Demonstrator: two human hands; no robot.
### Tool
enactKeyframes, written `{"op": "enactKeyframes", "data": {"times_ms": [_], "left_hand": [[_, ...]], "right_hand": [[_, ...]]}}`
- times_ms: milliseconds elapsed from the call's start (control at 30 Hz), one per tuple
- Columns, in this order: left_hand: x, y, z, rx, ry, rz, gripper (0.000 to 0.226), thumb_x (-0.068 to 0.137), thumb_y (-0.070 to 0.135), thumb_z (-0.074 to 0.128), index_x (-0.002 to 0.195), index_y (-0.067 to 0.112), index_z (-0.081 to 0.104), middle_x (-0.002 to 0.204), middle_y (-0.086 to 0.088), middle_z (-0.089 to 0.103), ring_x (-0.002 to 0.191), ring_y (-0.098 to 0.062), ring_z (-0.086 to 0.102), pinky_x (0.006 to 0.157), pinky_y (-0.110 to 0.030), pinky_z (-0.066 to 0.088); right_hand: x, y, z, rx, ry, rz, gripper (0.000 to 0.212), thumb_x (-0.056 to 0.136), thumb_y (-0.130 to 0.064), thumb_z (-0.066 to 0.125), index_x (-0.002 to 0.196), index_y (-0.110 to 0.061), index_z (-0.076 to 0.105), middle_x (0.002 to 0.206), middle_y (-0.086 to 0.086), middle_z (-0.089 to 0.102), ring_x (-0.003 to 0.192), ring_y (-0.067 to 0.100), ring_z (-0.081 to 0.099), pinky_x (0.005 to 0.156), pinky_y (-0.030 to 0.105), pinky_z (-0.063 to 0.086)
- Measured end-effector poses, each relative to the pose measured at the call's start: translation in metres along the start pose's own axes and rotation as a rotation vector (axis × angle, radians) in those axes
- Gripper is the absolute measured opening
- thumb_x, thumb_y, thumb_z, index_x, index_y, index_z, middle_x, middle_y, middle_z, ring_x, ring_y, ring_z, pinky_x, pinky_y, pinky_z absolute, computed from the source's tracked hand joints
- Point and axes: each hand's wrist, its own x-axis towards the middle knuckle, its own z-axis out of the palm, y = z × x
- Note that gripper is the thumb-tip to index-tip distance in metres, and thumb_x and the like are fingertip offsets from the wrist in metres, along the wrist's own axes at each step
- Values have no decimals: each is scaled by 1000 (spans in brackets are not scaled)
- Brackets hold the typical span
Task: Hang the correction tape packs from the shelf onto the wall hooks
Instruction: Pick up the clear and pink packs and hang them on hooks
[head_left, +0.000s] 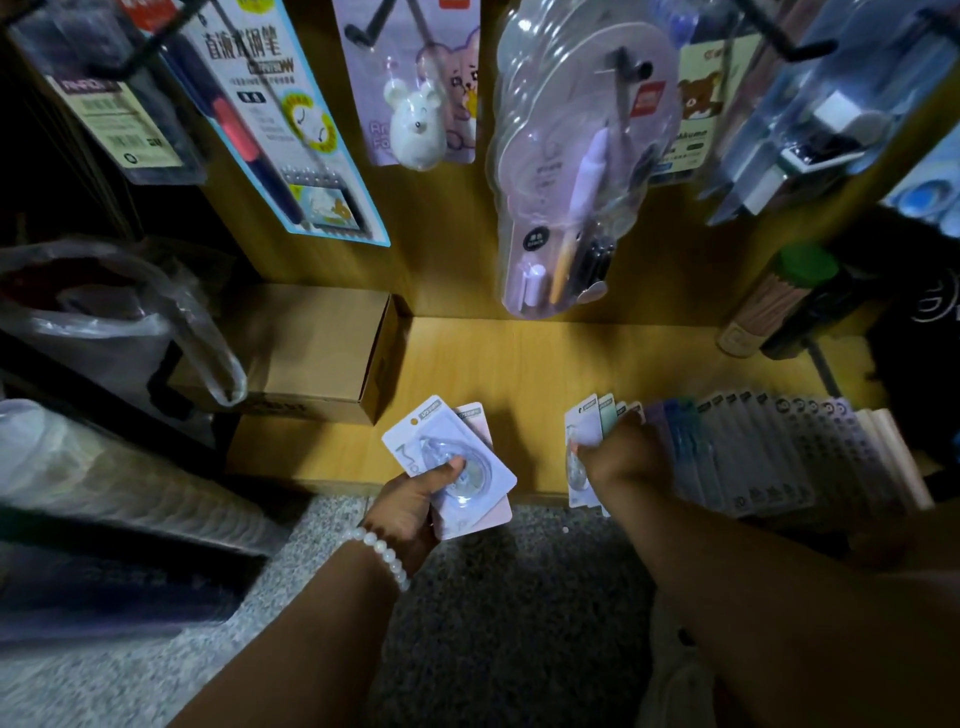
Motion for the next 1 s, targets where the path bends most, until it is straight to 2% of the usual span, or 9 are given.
{"op": "enactKeyframes", "data": {"times_ms": [67, 167, 300, 433, 500, 700, 800, 900, 1000], "left_hand": [[1, -1, -2, 9, -4, -10, 31, 87, 5, 62, 118, 4, 62, 132, -25, 59, 121, -42, 55, 108, -62, 37], [3, -1, -4, 1, 7, -24, 31, 89, 5, 61, 119, 3, 62, 131, -25, 60, 121, -42, 55, 107, -62, 38], [3, -1, -6, 8, -6, -20, 20, 89, 4, 61, 109, 6, 65, 125, -24, 62, 106, -37, 60, 106, -62, 39], [3, -1, -7, 2, -4, -16, 19, 88, 3, 62, 107, 6, 67, 122, -24, 64, 110, -39, 59, 106, -63, 39], [4, -2, -7, 0, 9, -10, 24, 87, 3, 63, 111, 4, 66, 122, -24, 64, 111, -39, 59, 105, -63, 40], [6, -1, -11, 19, 54, -24, 16, 84, 3, 68, 99, 8, 68, 119, -24, 67, 116, -43, 60, 102, -64, 42], [5, 0, -14, 78, 81, -18, 19, 81, 5, 72, 99, 9, 69, 118, -23, 68, 112, -43, 62, 99, -65, 44], [-2, 7, -16, 155, 142, 1, 24, 78, 10, 77, 100, 12, 67, 115, -21, 70, 102, -40, 67, 92, -62, 50], [-15, 16, -21, 118, 143, 45, 42, 77, 8, 78, 116, 8, 62, 113, -20, 68, 93, -36, 67, 75, -51, 57]], "right_hand": [[3, -3, 5, -19, -2, 32, 70, 89, -41, 58, 141, -2, 33, 139, 22, 44, 127, 37, 45, 104, 40, 37], [5, -6, 11, -38, -10, 40, 73, 93, -37, 52, 144, 6, 24, 145, 26, 35, 133, 40, 37, 111, 43, 27], [3, -3, 8, -51, -29, 42, 81, 84, -49, 62, 137, 4, 33, 138, 24, 42, 127, 37, 44, 105, 41, 39], [3, -1, 8, -67, -23, -5, 85, 74, -67, 62, 128, -2, 50, 128, 18, 56, 117, 33, 55, 100, 38, 45], [2, -2, 7, -64, -24, -18, 80, 74, -67, 62, 127, -7, 52, 128, 15, 58, 119, 31, 55, 103, 37, 42], [-3, -8, 0, -28, -42, -2, 73, 76, -64, 61, 123, -10, 55, 128, 14, 59, 121, 33, 54, 105, 39, 40], [-6, -13, -10, 137, -109, 23, 68, 77, -56, 66, 124, -8, 56, 124, 13, 62, 117, 32, 57, 95, 35, 43], [-12, -22, -22, 388, -213, 17, 48, 74, -40, 75, 107, -6, 67, 104, 13, 70, 96, 33, 65, 69, 29, 44], [-26, -36, -36, 653, -330, -70, 32, 74, -29, 78, 94, -5, 73, 90, 12, 73, 80, 30, 67, 65, 33, 47]]}}
